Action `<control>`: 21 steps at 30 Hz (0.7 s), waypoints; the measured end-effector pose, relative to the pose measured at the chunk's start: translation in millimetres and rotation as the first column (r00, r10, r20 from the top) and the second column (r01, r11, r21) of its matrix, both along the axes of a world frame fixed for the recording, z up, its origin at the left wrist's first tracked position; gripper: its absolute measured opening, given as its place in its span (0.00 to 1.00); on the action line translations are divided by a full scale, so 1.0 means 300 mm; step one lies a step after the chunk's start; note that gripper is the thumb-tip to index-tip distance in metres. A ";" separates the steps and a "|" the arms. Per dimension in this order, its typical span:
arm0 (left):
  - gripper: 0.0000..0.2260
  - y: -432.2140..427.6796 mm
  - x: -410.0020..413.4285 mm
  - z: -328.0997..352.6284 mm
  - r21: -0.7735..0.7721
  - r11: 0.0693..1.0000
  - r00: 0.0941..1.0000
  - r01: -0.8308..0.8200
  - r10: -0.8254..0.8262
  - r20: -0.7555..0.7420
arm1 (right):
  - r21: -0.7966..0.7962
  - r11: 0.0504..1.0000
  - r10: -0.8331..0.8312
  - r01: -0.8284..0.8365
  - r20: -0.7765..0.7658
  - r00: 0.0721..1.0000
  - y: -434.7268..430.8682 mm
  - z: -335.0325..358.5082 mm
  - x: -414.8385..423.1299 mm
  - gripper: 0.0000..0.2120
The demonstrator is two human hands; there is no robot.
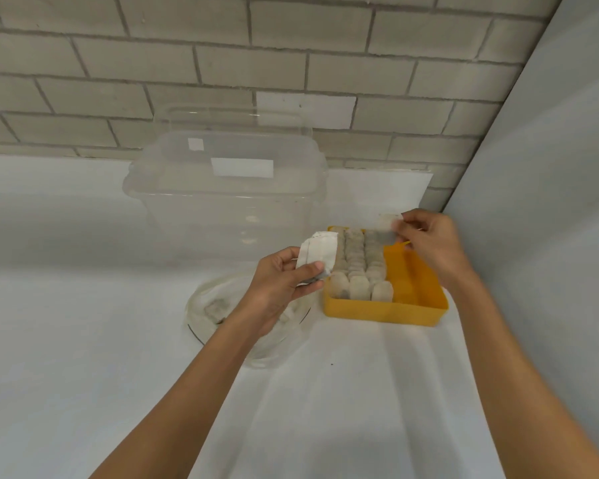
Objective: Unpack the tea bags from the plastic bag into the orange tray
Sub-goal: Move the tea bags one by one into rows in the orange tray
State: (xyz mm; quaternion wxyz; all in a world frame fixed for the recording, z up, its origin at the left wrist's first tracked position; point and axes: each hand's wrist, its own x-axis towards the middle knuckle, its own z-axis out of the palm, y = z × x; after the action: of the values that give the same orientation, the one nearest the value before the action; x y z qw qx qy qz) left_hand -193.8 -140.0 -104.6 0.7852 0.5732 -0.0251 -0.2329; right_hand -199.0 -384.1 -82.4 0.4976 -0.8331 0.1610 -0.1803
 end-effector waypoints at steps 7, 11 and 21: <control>0.13 -0.120 -0.023 0.002 0.021 1.000 1.000 -0.005 0.004 0.006 | -0.313 0.949 -0.132 0.033 -0.300 0.945 -0.150 -0.156 0.145 0.08; 0.12 -0.129 -0.032 -0.013 0.029 0.999 1.000 -0.025 0.025 -0.009 | -0.323 0.946 -0.165 0.019 -0.431 0.887 -0.136 -0.208 0.183 0.05; 0.12 -0.134 -0.048 -0.050 0.031 0.998 0.997 -0.051 0.053 -0.061 | -0.243 0.969 -0.154 0.050 -0.433 0.888 -0.135 -0.249 0.225 0.02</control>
State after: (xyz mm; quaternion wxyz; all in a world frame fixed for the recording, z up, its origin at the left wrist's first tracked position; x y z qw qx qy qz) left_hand -208.3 -180.3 -119.6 0.7829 0.5777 0.0174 -0.2303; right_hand -131.5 -424.5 -157.0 0.3390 -0.8934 0.2937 -0.0262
